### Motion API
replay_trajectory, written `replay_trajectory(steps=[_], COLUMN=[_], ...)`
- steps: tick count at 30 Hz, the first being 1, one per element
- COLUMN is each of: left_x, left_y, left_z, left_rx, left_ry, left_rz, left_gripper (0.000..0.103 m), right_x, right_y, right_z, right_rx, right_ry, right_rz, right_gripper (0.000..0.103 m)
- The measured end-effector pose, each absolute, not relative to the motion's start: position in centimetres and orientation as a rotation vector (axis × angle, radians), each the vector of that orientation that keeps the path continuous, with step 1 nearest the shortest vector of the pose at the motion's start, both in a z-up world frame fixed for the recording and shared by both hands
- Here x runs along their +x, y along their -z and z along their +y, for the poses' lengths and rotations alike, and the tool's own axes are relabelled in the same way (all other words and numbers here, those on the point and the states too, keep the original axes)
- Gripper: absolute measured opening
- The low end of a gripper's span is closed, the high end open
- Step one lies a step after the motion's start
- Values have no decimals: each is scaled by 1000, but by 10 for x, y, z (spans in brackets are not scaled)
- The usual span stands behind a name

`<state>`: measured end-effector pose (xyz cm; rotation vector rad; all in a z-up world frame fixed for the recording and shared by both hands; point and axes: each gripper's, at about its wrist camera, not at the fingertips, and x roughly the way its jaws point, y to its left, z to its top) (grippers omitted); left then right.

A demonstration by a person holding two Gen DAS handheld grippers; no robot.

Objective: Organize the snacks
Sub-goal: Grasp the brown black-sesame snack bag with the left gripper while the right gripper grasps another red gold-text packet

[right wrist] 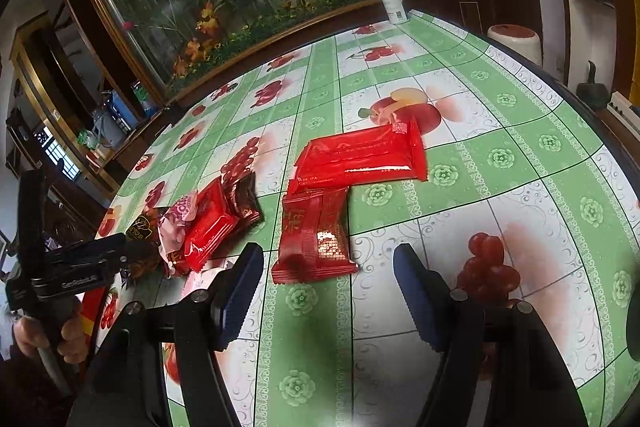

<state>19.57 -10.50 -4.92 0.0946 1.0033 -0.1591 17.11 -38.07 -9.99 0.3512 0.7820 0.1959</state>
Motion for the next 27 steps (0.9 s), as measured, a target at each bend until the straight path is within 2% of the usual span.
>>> replay_trajectory(steps=[3,5,7,20,27], left_x=[190,185,179,81,62], left_y=[52,51,49,48,47], left_z=[-101,-101,-99,-113,-98], left_rx=[66,73,53,118,54], left_ry=[156,160,165,302,285], left_rz=[980,968,961,944,965], left_gripper=[67,57,54,53,53], right_x=[172,172,173,176,183], right_y=[101,102,102,105,101], right_z=[-381,-380,-380,-379,-359], right_rx=[350,348,345,341,267], right_ry=[-195,-193,-193,-187,-167], right_rz=[790,795,799,820,816], right_gripper=[70,70,70,70,70])
